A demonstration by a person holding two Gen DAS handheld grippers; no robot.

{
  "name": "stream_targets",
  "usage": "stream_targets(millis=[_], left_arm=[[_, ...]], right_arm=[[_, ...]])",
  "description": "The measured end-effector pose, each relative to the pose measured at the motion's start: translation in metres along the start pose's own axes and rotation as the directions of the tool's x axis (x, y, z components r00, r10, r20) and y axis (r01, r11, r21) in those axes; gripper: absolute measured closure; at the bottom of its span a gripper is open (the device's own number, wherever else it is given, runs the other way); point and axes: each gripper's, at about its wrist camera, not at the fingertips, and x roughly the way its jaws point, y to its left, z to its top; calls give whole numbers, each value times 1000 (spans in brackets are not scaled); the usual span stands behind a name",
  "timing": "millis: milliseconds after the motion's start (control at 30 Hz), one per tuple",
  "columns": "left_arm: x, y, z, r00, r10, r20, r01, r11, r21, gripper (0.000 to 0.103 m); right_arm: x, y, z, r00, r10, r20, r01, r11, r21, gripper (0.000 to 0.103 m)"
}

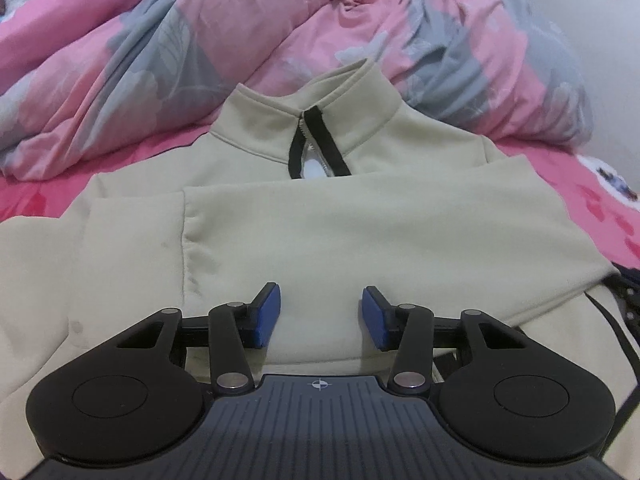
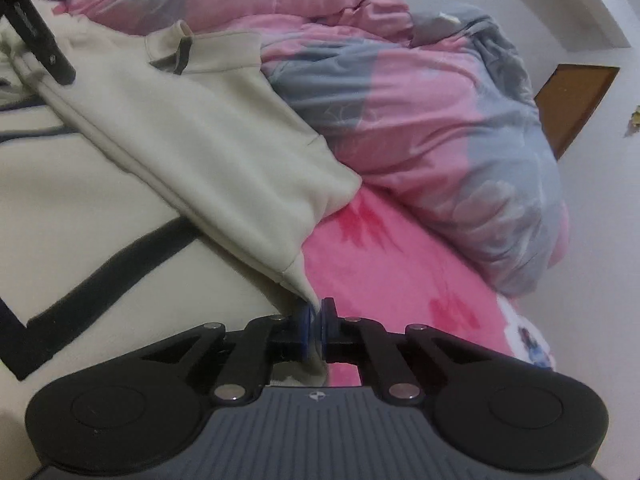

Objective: Fold clothes

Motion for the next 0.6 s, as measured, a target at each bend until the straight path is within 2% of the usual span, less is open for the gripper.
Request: stream_targets(millis=[167,233,300,333,400,433,500,533,600], left_arm=[[-19,1,5,992,-60,108,61,998,0,57],[-13,-4,7,991,-67,116,66,998,11,57],[0,-7,4,993,-63,96,61,998,20,57],[7,-8,0,995,-54,83,52,998,27,57],[13,-6,-9,994,-58,93,55,998,30,56],[13,-5,-11,993,-65,101,62,998,27,56],[13,0,-11,992,-81,100,81,997,5,56],[14,1,-11,991,-88,96,88,996,-3,55],[14,2,-11,991,-93,95,95,995,-8,55]], right_arm=[[-1,-1,-1,1000,-7,-14,7,1000,-22,99],[-5,-1,-1,1000,-1,-17,0,999,-44,96],[-17,-8,-3,999,25,-21,-26,998,-52,77],[-24,-13,-5,999,44,-25,-45,998,-49,72],[-39,-25,-8,995,91,-28,-92,995,-37,69],[-50,-37,-10,987,159,-13,-159,987,6,69],[-65,-68,-8,950,309,51,-314,938,148,69],[-65,-85,-4,931,353,94,-366,898,243,67],[-51,-110,11,917,363,167,-399,814,421,59]])
